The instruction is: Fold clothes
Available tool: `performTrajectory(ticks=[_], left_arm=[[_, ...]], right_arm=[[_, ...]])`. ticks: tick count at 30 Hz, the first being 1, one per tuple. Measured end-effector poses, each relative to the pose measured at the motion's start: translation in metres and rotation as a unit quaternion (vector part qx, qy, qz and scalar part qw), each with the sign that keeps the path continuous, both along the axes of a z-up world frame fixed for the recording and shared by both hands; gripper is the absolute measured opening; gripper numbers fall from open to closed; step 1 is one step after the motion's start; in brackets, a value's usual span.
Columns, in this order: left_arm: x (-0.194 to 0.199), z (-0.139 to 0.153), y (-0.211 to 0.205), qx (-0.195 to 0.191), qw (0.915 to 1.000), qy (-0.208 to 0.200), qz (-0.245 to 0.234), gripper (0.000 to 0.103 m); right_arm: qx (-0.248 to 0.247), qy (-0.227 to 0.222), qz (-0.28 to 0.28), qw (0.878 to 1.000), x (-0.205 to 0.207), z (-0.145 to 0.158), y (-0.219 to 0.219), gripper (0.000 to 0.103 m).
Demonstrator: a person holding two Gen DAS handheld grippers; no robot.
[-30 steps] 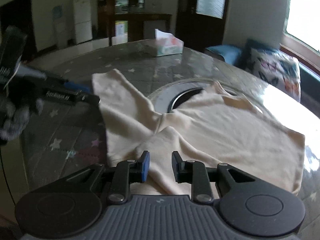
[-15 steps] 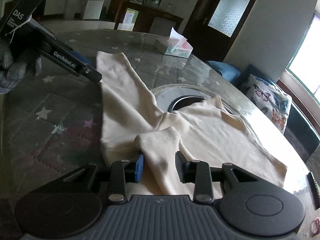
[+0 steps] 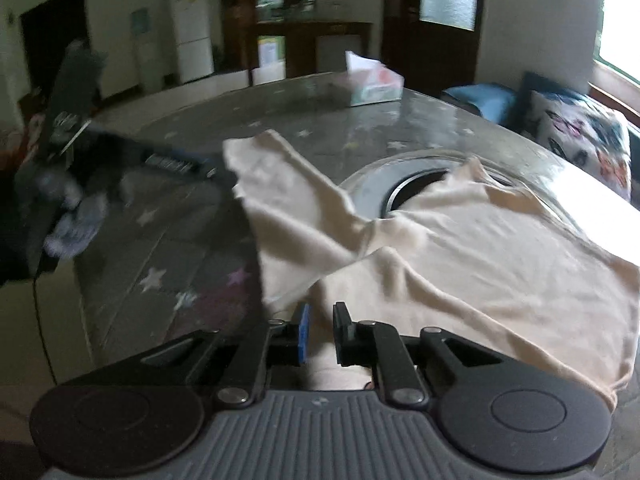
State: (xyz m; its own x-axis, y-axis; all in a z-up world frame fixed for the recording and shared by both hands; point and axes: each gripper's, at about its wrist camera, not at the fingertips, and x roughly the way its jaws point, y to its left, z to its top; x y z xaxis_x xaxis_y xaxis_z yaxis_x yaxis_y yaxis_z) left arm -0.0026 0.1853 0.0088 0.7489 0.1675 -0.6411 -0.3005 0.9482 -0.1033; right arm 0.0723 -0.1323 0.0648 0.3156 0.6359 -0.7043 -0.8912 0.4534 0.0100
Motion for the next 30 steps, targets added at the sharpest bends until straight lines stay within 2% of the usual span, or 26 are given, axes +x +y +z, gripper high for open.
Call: performTrajectory(ticks=[5,10,13,18,21,23,27,30], left_arm=[[0.004,0.001,0.011,-0.015,0.9997,-0.004,0.020,0.051],[0.011,0.000,0.022,-0.023,0.9989,-0.005,0.041,0.050],[0.017,-0.002,0.032,-0.033,0.9976,-0.002,0.061,0.050],[0.026,-0.005,0.040,-0.025,0.9965,0.000,0.080,0.049],[0.029,-0.005,0.041,-0.021,0.9961,-0.003,0.085,0.034],[0.032,-0.005,0.040,-0.021,0.9961,-0.004,0.085,0.012],[0.030,0.007,0.039,-0.029,0.9958,-0.022,0.085,0.006],[0.028,0.030,0.021,-0.019,0.9969,-0.051,0.057,0.005]], right_arm=[[0.023,-0.003,-0.035,0.999,0.011,0.011,-0.004,0.014],[0.015,0.014,-0.072,0.997,0.037,-0.007,0.004,0.014],[0.007,0.034,-0.077,0.996,0.045,-0.021,0.009,0.015],[0.009,0.028,-0.071,0.997,0.041,-0.015,0.006,0.017],[0.012,0.022,-0.072,0.997,0.037,-0.012,0.001,0.018],[0.016,0.020,-0.074,0.997,0.036,-0.008,-0.003,0.018],[0.024,0.014,-0.085,0.996,0.033,0.002,-0.014,0.018],[0.034,0.010,-0.095,0.995,0.032,0.008,-0.026,0.018]])
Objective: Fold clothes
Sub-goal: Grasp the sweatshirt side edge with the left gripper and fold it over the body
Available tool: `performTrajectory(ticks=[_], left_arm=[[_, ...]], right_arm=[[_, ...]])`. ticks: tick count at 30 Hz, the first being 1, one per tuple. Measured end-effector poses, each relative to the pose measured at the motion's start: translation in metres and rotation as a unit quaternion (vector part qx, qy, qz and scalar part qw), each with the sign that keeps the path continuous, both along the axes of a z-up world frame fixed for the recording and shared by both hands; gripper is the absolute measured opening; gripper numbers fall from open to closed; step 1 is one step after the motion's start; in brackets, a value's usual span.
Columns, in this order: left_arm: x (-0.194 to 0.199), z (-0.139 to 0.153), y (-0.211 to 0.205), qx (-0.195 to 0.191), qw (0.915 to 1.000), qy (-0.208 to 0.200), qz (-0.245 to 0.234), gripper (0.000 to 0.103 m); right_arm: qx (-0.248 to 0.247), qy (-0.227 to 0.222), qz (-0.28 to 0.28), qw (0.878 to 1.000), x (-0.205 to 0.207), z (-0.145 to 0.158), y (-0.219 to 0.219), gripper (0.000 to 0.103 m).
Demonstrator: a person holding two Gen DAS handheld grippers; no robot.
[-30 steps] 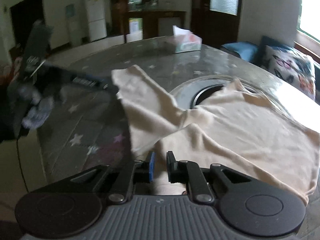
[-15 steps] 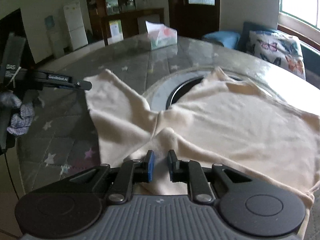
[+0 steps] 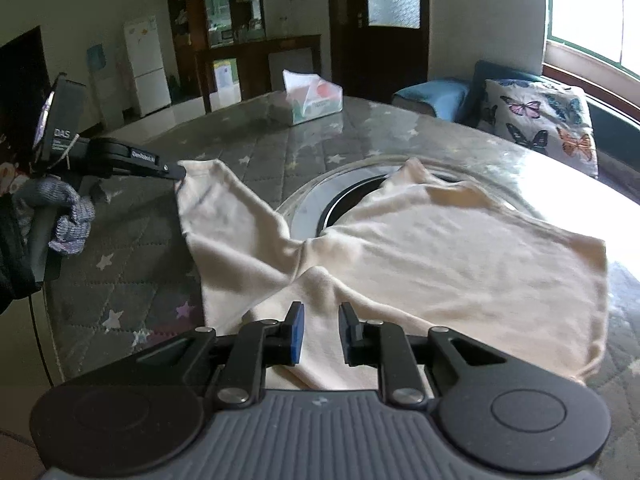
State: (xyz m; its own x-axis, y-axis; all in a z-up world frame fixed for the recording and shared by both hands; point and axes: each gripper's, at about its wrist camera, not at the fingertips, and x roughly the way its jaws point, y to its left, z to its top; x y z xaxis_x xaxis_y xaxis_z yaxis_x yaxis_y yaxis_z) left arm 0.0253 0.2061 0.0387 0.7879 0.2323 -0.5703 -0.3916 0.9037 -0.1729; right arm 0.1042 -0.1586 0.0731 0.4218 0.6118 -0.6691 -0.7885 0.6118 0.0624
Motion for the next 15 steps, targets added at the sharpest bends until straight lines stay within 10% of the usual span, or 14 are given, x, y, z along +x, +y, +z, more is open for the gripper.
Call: performTrajectory(ticks=[7,15], left_arm=[[0.004,0.055,-0.081,0.021,0.9906,-0.065,-0.118,0.005],[0.010,0.077,-0.196,0.019,0.9582,-0.090,-0.271,0.005]], right_arm=[[0.015,0.009,-0.053,0.998,0.007,0.003,-0.040,0.018],[0.034,0.022,-0.128,0.991,0.016,-0.002,-0.105,0.018]])
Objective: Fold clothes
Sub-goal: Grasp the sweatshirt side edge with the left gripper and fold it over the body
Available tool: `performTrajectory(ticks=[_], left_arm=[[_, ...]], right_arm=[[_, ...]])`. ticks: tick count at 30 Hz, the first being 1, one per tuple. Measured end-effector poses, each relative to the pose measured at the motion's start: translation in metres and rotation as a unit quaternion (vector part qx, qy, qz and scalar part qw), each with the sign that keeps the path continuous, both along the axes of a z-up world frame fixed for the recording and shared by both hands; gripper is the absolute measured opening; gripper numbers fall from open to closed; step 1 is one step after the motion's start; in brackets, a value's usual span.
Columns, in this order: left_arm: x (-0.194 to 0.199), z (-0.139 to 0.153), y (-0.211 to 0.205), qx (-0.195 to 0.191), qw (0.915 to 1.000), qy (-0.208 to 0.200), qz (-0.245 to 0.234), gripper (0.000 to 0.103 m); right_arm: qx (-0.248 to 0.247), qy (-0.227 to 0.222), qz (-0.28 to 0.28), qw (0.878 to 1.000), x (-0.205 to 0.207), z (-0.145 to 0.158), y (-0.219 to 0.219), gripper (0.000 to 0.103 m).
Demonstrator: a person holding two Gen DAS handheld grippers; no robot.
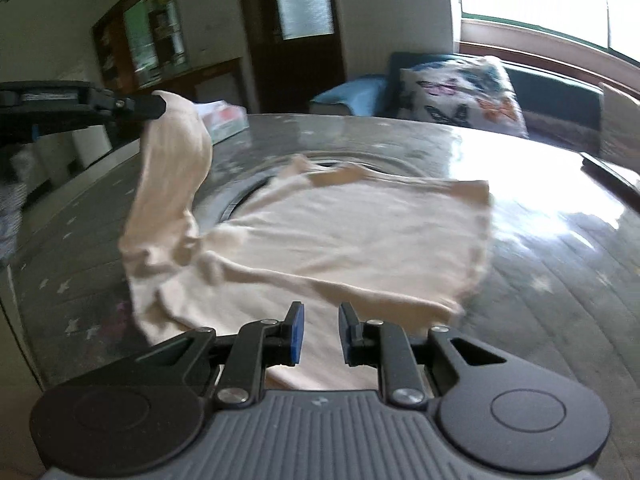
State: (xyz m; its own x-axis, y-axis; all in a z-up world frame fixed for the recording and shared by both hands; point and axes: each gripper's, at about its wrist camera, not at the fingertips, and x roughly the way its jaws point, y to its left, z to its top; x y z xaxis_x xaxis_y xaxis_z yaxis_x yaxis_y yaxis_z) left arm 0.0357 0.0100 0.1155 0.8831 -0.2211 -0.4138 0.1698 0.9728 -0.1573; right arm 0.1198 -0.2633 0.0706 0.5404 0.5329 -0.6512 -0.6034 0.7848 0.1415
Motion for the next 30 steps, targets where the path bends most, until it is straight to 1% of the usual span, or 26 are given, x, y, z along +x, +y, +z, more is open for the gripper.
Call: performTrajectory(ticks=[3,5,8,10,13,15,17,20,24,26,28,30], left_arm=[[0.004,-0.006,-0.038,0.004,0.9988,0.011,-0.046,0.005],[0.006,-0.016,-0.061,0.008,0.9967,0.029,-0.075,0.005],[0.009,-0.031,-0.086,0.021,0.9919,0.057,-0.112,0.006],[0.011,-0.041,-0.094,0.027,0.9877,0.074,-0.135,0.010],[0.003,-0.049,-0.102,0.043,0.9840,0.081,-0.153,0.011],[0.001,-0.050,-0.099,0.048,0.9829,0.081,-0.158,0.018],[-0.004,-0.049,-0.091,0.054,0.9843,0.073,-0.151,0.032],[-0.010,-0.047,-0.063,0.063,0.9886,0.063,-0.121,0.035],[-0.020,-0.052,-0.016,0.080,0.9918,0.075,-0.065,0.041],[-0.026,-0.057,0.005,0.090,0.9911,0.087,-0.044,0.042],[-0.034,-0.063,0.023,0.105,0.9890,0.100,-0.027,0.043],[-0.042,-0.069,0.034,0.112,0.9872,0.112,-0.021,0.044]], right_arm=[[0.006,0.008,-0.021,1.000,0.002,-0.004,-0.020,0.018],[0.009,0.014,-0.032,0.999,0.003,-0.007,-0.031,0.018],[0.014,0.025,-0.045,0.999,0.004,-0.012,-0.042,0.018],[0.016,0.030,-0.052,0.998,0.004,-0.016,-0.046,0.018],[0.024,0.035,-0.062,0.997,0.006,-0.016,-0.052,0.018],[0.027,0.033,-0.066,0.997,0.006,-0.014,-0.054,0.018],[0.031,0.031,-0.067,0.997,0.006,-0.012,-0.054,0.018],[0.040,0.032,-0.066,0.996,0.008,-0.010,-0.052,0.018],[0.046,0.044,-0.054,0.997,0.009,-0.012,-0.045,0.020],[0.041,0.050,-0.047,0.997,0.008,-0.016,-0.039,0.024],[0.037,0.055,-0.043,0.997,0.006,-0.019,-0.036,0.025],[0.034,0.059,-0.041,0.997,0.003,-0.021,-0.034,0.026]])
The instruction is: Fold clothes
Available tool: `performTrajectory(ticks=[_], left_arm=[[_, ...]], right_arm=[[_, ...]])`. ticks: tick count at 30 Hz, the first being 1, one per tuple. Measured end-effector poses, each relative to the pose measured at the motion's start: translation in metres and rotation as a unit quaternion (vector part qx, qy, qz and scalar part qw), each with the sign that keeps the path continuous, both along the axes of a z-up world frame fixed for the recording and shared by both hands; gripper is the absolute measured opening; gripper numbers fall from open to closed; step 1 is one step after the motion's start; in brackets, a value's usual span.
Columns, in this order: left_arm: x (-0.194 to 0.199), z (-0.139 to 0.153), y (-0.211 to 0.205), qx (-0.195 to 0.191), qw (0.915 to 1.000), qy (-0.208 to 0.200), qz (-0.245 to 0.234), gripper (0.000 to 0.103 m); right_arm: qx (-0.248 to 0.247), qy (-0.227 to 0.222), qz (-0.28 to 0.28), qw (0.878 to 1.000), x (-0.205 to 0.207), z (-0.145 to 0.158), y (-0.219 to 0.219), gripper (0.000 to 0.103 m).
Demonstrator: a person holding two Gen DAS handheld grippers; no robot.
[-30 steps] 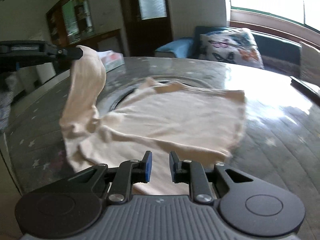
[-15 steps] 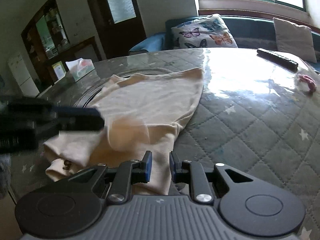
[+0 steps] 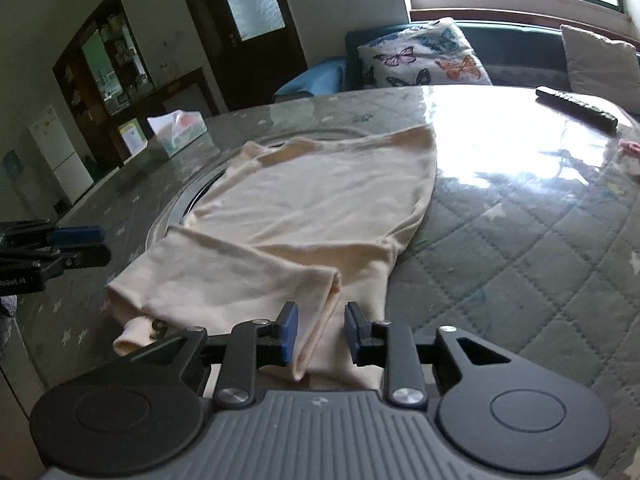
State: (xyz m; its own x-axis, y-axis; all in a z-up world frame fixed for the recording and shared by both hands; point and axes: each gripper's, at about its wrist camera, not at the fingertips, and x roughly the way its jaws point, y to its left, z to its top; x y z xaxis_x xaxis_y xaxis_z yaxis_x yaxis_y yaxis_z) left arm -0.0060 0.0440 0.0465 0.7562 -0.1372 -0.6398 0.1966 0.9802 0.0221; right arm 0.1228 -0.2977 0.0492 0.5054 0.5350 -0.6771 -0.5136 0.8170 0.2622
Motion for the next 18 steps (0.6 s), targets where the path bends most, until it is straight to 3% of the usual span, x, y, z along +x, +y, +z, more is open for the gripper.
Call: performTrajectory(ticks=[4,10,13,18], left_arm=[[-0.007,-0.016,0.008,0.011,0.9998,0.017,0.004,0.044],[-0.003,-0.029,0.002,0.006,0.9998,0.017,-0.003,0.042],[-0.002,-0.032,-0.003,0.014,0.9998,0.012,-0.012,0.031],[-0.004,-0.034,-0.004,0.015,0.9998,0.009,-0.012,0.031]], right_arm=[[-0.007,0.003,-0.002,1.000,-0.002,-0.001,0.003,0.026],[-0.021,-0.010,-0.007,1.000,-0.002,0.005,0.006,0.003],[-0.032,-0.032,-0.007,0.999,-0.002,0.014,0.010,0.001],[-0.030,-0.040,-0.009,0.999,0.001,0.022,0.009,0.006]])
